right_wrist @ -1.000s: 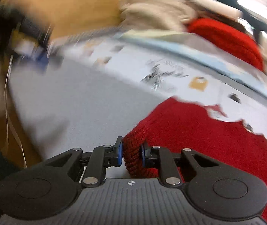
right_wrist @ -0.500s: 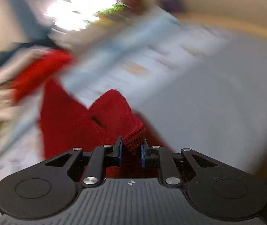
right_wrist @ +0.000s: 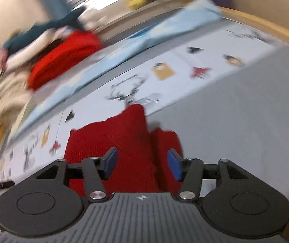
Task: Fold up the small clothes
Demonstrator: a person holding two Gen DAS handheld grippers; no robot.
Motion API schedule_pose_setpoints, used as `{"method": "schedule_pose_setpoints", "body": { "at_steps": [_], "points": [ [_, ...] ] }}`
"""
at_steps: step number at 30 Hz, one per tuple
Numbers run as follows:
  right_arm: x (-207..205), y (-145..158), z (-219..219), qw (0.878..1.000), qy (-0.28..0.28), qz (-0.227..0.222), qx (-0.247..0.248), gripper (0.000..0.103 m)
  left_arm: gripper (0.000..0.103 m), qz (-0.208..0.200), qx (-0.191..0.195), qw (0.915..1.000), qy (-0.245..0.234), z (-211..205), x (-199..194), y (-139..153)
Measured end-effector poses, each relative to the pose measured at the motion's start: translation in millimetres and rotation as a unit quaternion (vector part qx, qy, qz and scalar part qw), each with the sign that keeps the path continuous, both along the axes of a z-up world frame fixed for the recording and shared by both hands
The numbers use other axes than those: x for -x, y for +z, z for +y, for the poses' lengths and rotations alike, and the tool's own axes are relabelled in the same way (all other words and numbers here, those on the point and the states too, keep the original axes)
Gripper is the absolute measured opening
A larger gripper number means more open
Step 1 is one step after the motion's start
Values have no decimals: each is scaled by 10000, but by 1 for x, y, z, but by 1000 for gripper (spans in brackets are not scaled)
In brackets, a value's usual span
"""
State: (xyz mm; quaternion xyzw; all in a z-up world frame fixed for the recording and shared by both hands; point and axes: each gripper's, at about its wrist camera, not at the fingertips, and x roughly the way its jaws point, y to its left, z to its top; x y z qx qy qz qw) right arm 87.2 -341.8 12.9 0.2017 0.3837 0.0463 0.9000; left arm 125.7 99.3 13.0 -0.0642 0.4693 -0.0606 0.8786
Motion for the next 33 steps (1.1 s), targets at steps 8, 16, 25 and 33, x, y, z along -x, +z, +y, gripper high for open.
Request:
{"method": "schedule_pose_setpoints", "body": {
  "at_steps": [8,16,25,33],
  "points": [
    [-94,-64,-2,9949,371,829,-446,60,43,167,-357,9985,-386,-32,1,-20],
    [-123,-80,15,9905,358,1053,-810,36,43,165,-538,9970,-537,-47,-8,-27],
    [-107,-43,-16,9982,-415,-263,-348,3,44,185,-530,9950,-825,-73,-10,-34],
    [-99,-71,13,9933,696,703,-593,79,47,198,77,9945,-1028,-99,-7,-39]
  ]
}}
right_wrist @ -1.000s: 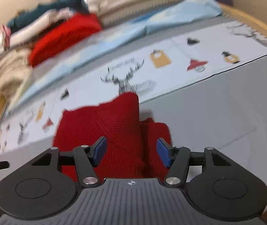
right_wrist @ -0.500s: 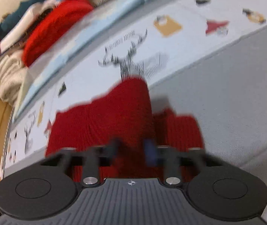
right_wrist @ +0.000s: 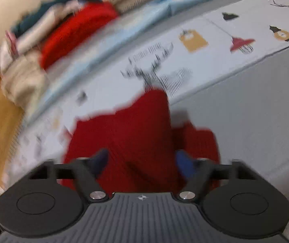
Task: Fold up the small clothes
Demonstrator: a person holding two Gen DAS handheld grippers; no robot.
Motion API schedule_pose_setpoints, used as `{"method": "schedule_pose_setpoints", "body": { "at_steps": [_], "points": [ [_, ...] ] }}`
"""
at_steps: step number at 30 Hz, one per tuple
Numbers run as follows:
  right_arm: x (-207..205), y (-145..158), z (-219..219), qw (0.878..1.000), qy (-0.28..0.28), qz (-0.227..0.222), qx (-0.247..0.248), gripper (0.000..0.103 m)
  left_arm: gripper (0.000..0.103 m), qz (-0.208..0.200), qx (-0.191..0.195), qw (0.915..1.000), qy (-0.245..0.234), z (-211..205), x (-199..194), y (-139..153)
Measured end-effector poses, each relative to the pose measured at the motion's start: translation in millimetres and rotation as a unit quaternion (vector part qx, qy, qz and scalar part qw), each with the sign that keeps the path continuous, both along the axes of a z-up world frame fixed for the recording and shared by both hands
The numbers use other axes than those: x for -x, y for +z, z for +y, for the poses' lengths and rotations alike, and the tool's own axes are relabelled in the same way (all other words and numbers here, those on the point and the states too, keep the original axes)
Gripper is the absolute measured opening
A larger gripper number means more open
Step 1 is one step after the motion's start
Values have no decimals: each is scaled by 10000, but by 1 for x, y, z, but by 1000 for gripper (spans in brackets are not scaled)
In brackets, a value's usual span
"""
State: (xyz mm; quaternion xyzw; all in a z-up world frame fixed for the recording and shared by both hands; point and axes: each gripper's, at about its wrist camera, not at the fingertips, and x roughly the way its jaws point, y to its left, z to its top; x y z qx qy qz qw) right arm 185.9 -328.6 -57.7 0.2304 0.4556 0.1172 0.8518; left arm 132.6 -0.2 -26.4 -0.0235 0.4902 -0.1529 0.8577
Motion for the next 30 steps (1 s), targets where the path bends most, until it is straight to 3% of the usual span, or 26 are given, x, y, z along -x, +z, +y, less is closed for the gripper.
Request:
{"method": "schedule_pose_setpoints", "body": {
  "at_steps": [2,3,4,5,6,9,10,11,14,16,17,19,20,21,22,25,30],
  "points": [
    [0,-11,4,9993,68,345,133,70,47,23,87,9999,-53,-7,0,-2],
    [-1,-14,3,9989,88,458,41,54,47,34,118,9999,-68,-10,1,-3],
    [0,-16,2,9988,112,458,-132,49,47,58,164,9998,-76,-13,1,-5],
    [1,-13,1,9992,104,372,-143,29,47,91,214,9997,-77,-15,1,-6],
    [3,-6,1,9998,126,155,-65,20,47,143,303,9994,-71,-16,0,-8],
    [13,14,-13,9979,-136,-414,-470,10,49,468,675,9966,-46,-16,-3,-17],
    [18,15,-19,9973,-252,-468,-513,9,52,649,732,9952,-67,-16,-6,-23],
    [20,13,-22,9979,-356,-411,-358,0,58,890,667,9937,-123,-18,-7,-32],
    [15,-8,-19,9965,-461,255,645,5,72,1534,148,9876,-310,-26,-6,-62],
    [13,-25,-25,9954,-390,770,411,5,72,1653,164,9858,-259,-27,-6,-67],
    [15,-26,-29,9954,-494,772,270,10,71,1611,224,9863,-259,-26,-8,-63],
    [17,-20,-37,9959,-651,605,192,45,73,1446,518,9880,-143,-21,-13,-53],
    [19,-19,-43,9947,-820,594,177,69,78,1370,727,9879,-38,-17,-17,-47],
    [19,-21,-46,9932,-961,647,141,75,83,1277,957,9871,93,-11,-22,-42],
    [18,-26,-50,9913,-1068,766,43,74,89,1183,1123,9863,243,-6,-26,-39],
    [14,-46,-56,9857,-1026,1249,-486,74,91,1105,1555,9780,841,11,-45,-42],
    [12,-54,-56,9781,-1122,1466,-960,73,91,1603,2111,9508,1603,26,-78,-77]
  ]
}}
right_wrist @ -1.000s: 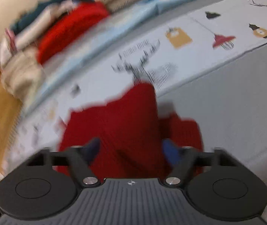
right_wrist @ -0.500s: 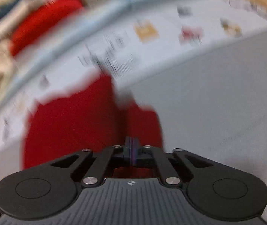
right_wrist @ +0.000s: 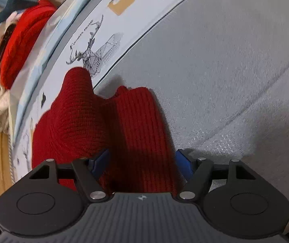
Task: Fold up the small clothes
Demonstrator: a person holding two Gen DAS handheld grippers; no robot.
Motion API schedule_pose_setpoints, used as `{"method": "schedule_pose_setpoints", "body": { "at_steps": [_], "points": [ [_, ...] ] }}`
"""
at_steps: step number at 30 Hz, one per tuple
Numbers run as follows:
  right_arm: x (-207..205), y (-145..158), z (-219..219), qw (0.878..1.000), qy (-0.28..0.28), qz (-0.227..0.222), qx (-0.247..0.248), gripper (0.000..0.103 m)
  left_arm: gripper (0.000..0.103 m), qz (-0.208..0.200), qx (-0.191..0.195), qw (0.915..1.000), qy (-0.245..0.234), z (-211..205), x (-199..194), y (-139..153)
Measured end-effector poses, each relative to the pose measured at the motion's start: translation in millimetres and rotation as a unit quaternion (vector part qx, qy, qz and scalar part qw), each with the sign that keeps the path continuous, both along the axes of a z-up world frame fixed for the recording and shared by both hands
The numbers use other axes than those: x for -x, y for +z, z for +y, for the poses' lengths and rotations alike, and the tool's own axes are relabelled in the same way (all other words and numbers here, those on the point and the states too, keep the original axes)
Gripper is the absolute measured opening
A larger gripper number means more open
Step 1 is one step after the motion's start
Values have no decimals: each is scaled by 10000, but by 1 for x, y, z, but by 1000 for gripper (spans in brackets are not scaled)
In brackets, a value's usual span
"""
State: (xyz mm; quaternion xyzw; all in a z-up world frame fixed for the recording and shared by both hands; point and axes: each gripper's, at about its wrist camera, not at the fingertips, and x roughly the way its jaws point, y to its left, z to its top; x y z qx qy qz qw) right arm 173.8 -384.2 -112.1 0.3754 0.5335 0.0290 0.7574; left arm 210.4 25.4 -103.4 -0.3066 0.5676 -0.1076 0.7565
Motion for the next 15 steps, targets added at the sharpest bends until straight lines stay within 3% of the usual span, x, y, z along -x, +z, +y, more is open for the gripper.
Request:
{"method": "schedule_pose_setpoints", "body": {
  "at_steps": [3,9,12,15],
  "points": [
    [1,-1,-6,9989,-267,-1,-375,75,94,126,382,9990,187,0,-10,-22],
    [3,-5,-17,9910,-656,-184,-1154,81,101,14,542,9985,63,-10,-25,-44],
    [1,-2,-13,9917,-395,-302,-1187,93,101,-18,574,9983,29,-16,-29,-50],
    [-6,3,10,9959,227,-294,-819,97,99,-39,447,9990,-24,-21,-32,-45]
  ]
}}
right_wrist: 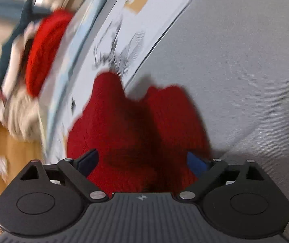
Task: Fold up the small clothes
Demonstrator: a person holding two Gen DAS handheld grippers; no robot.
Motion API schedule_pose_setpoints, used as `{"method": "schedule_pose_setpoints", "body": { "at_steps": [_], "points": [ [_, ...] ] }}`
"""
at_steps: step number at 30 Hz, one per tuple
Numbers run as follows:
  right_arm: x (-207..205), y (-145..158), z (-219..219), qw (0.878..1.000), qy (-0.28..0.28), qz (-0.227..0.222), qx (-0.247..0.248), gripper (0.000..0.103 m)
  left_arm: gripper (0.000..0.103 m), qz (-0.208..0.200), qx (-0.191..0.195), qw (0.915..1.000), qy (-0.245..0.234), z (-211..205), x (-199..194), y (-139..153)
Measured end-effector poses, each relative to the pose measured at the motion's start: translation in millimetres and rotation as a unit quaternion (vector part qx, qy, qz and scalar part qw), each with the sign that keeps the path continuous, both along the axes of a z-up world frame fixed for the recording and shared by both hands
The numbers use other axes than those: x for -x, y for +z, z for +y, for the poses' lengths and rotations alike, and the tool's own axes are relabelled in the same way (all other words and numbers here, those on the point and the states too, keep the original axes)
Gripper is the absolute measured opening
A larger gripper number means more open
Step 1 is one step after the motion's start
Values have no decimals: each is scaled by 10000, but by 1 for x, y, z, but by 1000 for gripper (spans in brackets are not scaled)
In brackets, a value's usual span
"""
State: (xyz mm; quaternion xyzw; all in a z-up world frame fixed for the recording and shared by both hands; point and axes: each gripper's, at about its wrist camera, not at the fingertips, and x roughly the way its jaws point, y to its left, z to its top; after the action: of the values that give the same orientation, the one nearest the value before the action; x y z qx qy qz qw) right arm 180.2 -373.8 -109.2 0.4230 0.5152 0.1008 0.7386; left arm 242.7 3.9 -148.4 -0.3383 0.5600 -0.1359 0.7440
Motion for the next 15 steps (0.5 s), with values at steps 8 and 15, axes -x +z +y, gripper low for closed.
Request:
{"method": "schedule_pose_setpoints", "body": {
  "at_steps": [8,15],
  "points": [
    [-19,19,52,9960,434,-459,635,56,64,-781,-758,9938,-220,-3,-15,60],
    [-47,37,101,9919,388,-1093,527,44,63,-1554,-1365,9783,-64,41,-29,119]
  ]
}}
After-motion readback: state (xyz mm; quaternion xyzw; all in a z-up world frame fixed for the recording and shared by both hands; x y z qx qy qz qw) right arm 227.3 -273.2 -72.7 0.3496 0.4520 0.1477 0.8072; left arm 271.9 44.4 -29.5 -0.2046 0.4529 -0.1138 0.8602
